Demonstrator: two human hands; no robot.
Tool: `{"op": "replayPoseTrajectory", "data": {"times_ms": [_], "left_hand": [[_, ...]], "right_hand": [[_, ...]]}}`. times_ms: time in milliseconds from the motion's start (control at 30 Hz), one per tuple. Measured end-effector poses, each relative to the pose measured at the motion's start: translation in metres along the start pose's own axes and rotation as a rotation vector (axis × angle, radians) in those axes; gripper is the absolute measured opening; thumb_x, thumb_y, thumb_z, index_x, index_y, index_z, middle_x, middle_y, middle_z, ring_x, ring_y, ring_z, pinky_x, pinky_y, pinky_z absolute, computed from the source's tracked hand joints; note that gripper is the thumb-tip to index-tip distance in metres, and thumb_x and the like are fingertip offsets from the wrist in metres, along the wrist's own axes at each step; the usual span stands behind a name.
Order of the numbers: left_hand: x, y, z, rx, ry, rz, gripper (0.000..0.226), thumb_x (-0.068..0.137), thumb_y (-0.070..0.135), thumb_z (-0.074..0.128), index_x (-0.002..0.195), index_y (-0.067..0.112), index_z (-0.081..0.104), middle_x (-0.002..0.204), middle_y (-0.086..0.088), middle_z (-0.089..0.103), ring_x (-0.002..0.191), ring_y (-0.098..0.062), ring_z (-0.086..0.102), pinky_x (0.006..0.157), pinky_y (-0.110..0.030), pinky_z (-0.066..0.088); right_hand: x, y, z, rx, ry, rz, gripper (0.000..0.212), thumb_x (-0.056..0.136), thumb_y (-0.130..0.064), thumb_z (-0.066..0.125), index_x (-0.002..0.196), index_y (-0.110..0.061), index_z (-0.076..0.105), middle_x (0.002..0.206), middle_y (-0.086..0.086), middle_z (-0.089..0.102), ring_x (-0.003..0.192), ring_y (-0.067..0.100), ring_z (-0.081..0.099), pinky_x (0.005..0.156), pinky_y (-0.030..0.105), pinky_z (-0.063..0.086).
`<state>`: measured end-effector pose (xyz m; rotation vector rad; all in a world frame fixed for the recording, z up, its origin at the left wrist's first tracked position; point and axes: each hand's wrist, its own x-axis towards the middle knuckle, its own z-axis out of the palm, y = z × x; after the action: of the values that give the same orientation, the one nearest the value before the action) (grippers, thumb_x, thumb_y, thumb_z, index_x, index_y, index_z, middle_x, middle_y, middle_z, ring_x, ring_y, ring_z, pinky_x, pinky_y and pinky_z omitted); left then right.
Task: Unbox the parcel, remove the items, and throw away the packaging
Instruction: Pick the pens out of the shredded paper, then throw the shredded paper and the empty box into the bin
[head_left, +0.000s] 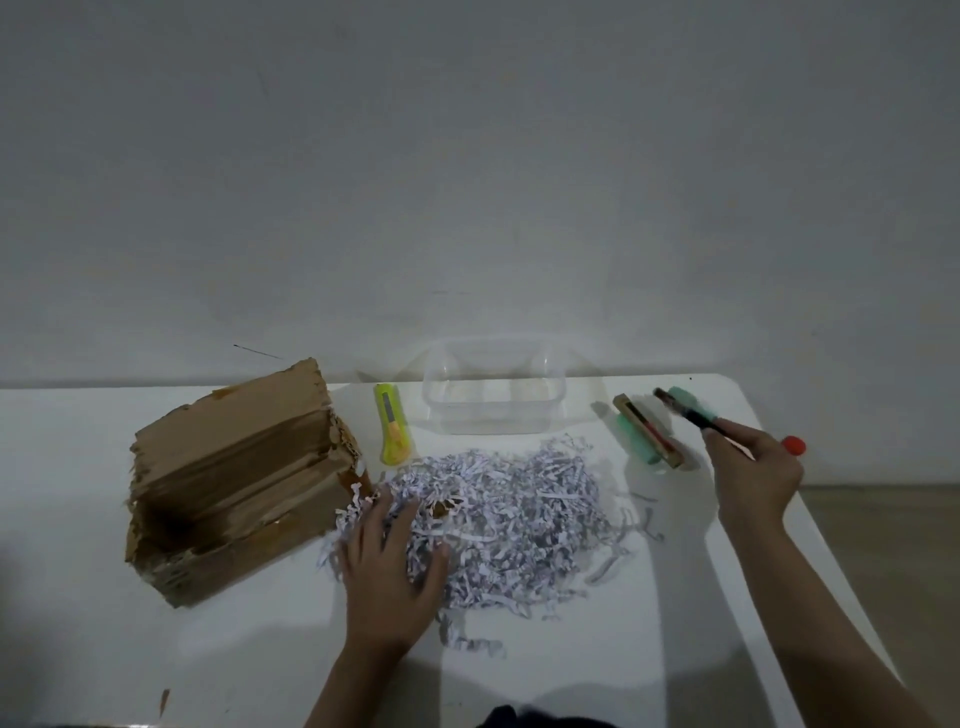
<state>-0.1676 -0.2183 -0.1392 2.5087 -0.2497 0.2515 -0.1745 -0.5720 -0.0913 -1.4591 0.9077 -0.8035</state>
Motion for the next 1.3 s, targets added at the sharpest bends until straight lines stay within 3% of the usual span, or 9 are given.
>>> {"op": "replayPoseTrajectory", "data": {"times_ms": [67,233,333,433,600,767,867,1033,1300], "left_hand": [[-0.001,0.001,0.001,-0.005,-0.002,-0.007,0.060,0.081,0.062,0.043,0.130,0.027,0.053,0.143,-0.004,0.043,0.135,-0.028,0.031,0.103,-0.064,0.026],[-0.001,0.001,-0.005,-0.001,0.085,0.010,0.060,0.083,0.063,0.042,0.125,0.024,0.057,0.143,-0.008,0.044,0.135,-0.032,0.033,0.104,-0.060,0.029],[-0.004,0.003,-0.009,0.021,0.181,-0.053,0.063,0.077,0.058,0.049,0.125,0.019,0.059,0.144,-0.017,0.040,0.134,-0.037,0.031,0.103,-0.056,0.025],[-0.006,0.000,-0.011,0.012,0.213,-0.108,0.072,0.074,0.062,0.051,0.124,0.011,0.058,0.140,-0.024,0.039,0.131,-0.039,0.034,0.100,-0.058,0.032],[0.001,0.000,-0.012,0.025,0.100,-0.189,0.085,0.073,0.074,0.042,0.134,0.016,0.047,0.142,-0.024,0.037,0.134,-0.039,0.032,0.101,-0.067,0.028],[0.006,0.007,-0.006,0.022,-0.059,-0.198,0.099,0.069,0.087,0.025,0.144,0.023,0.030,0.147,-0.011,0.034,0.138,-0.032,0.028,0.107,-0.064,0.013],[0.006,0.012,-0.004,-0.096,-0.101,-0.089,0.085,0.077,0.081,0.030,0.143,0.028,0.033,0.144,-0.004,0.038,0.135,-0.023,0.032,0.110,-0.059,0.022],[0.005,0.012,-0.014,-0.224,0.031,0.012,0.067,0.082,0.071,0.044,0.135,0.030,0.047,0.137,0.001,0.041,0.129,-0.016,0.038,0.102,-0.050,0.039],[-0.024,-0.011,-0.031,-0.202,-0.039,-0.089,0.089,0.073,0.083,0.036,0.142,0.027,0.034,0.153,-0.003,0.023,0.141,-0.019,0.019,0.111,-0.048,0.024]], "right_hand": [[-0.003,0.009,-0.001,-0.044,-0.009,0.021,0.016,0.079,-0.004,0.070,0.094,-0.006,0.072,0.091,0.008,0.069,0.087,0.017,0.065,0.068,0.005,0.048],[-0.009,0.019,-0.005,-0.279,-0.053,0.004,0.022,0.080,-0.002,0.062,0.101,-0.005,0.069,0.102,0.012,0.069,0.095,0.024,0.063,0.083,0.026,0.044],[-0.018,0.020,-0.001,-0.358,-0.033,-0.361,0.018,0.080,-0.004,0.065,0.098,-0.004,0.067,0.104,0.015,0.064,0.098,0.022,0.058,0.086,0.034,0.050],[-0.038,0.015,0.015,-0.334,-0.248,-0.696,0.024,0.080,-0.021,0.063,0.097,-0.004,0.066,0.100,0.012,0.065,0.094,0.009,0.054,0.085,0.021,0.048],[-0.062,0.020,0.056,-0.513,-0.863,-0.456,0.071,0.082,-0.061,0.055,0.141,-0.025,0.038,0.151,-0.001,0.034,0.140,0.014,0.028,0.110,0.036,0.026],[-0.081,0.026,0.075,-0.692,-0.956,-0.450,0.095,0.072,-0.082,0.035,0.146,-0.021,0.030,0.155,0.002,0.029,0.146,0.019,0.014,0.118,0.044,0.003],[-0.104,0.027,0.073,-0.642,-1.066,-0.480,0.106,0.064,-0.092,0.019,0.144,-0.024,0.032,0.153,0.001,0.033,0.145,0.015,0.018,0.118,0.039,0.005],[-0.111,0.006,0.055,-0.474,-0.940,-0.428,0.089,0.071,-0.085,0.034,0.141,-0.030,0.035,0.150,-0.004,0.037,0.139,0.011,0.030,0.116,0.050,0.024],[-0.106,0.033,-0.009,-0.459,-0.607,-0.338,0.086,0.073,-0.084,0.036,0.141,-0.031,0.032,0.151,-0.003,0.034,0.140,0.019,0.029,0.111,0.057,0.029]]}}
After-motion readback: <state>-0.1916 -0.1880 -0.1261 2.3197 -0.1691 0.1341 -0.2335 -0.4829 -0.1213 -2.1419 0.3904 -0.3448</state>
